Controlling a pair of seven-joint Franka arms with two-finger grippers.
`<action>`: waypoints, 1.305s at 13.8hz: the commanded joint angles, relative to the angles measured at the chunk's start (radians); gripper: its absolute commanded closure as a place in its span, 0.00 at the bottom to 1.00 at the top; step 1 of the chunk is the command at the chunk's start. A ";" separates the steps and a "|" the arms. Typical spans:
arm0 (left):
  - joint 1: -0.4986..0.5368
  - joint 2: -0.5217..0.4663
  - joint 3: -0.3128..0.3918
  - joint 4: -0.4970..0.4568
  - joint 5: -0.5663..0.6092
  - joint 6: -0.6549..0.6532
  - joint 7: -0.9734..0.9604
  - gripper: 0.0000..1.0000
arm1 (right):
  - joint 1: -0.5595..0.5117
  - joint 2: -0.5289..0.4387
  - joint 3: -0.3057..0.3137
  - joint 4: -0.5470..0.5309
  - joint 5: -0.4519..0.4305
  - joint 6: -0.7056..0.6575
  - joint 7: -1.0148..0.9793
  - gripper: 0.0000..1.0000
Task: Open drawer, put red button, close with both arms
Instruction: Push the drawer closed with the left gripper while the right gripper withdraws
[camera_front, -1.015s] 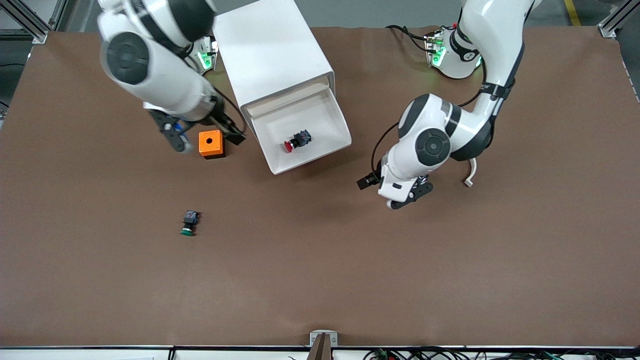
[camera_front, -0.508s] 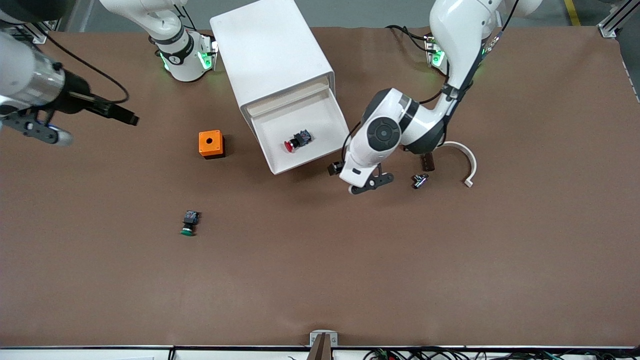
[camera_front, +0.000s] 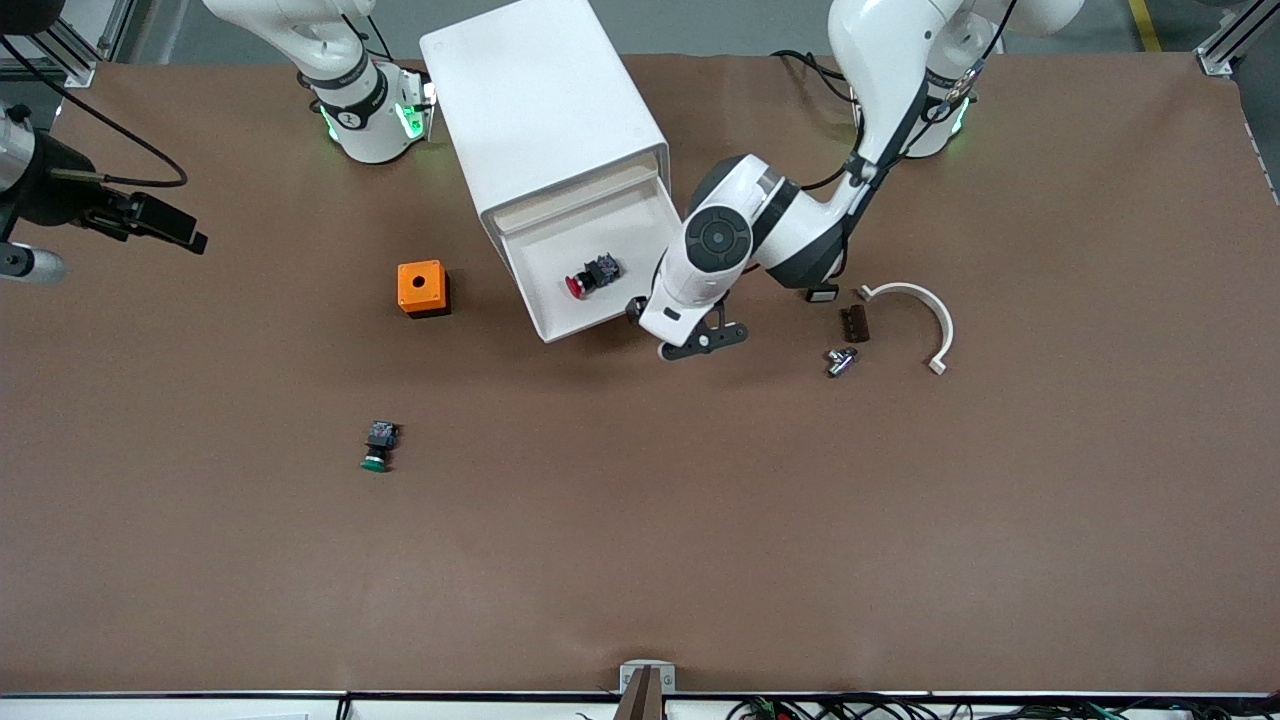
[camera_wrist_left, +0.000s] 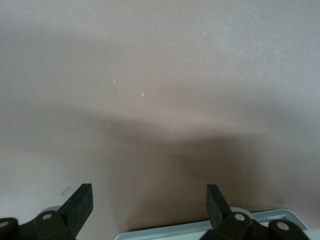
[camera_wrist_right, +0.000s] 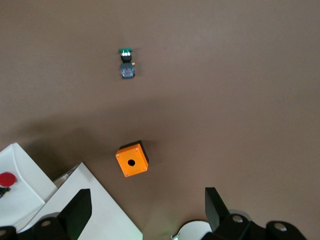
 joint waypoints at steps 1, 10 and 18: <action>-0.036 -0.012 0.003 -0.009 0.015 -0.005 -0.044 0.00 | -0.008 -0.008 0.010 0.030 -0.022 0.005 -0.061 0.00; -0.162 -0.024 0.001 -0.029 0.015 -0.006 -0.163 0.00 | -0.013 -0.102 0.007 -0.095 -0.034 0.114 -0.148 0.00; -0.218 -0.023 -0.006 -0.029 0.015 -0.020 -0.219 0.00 | -0.045 -0.084 0.011 -0.030 -0.031 0.093 -0.146 0.00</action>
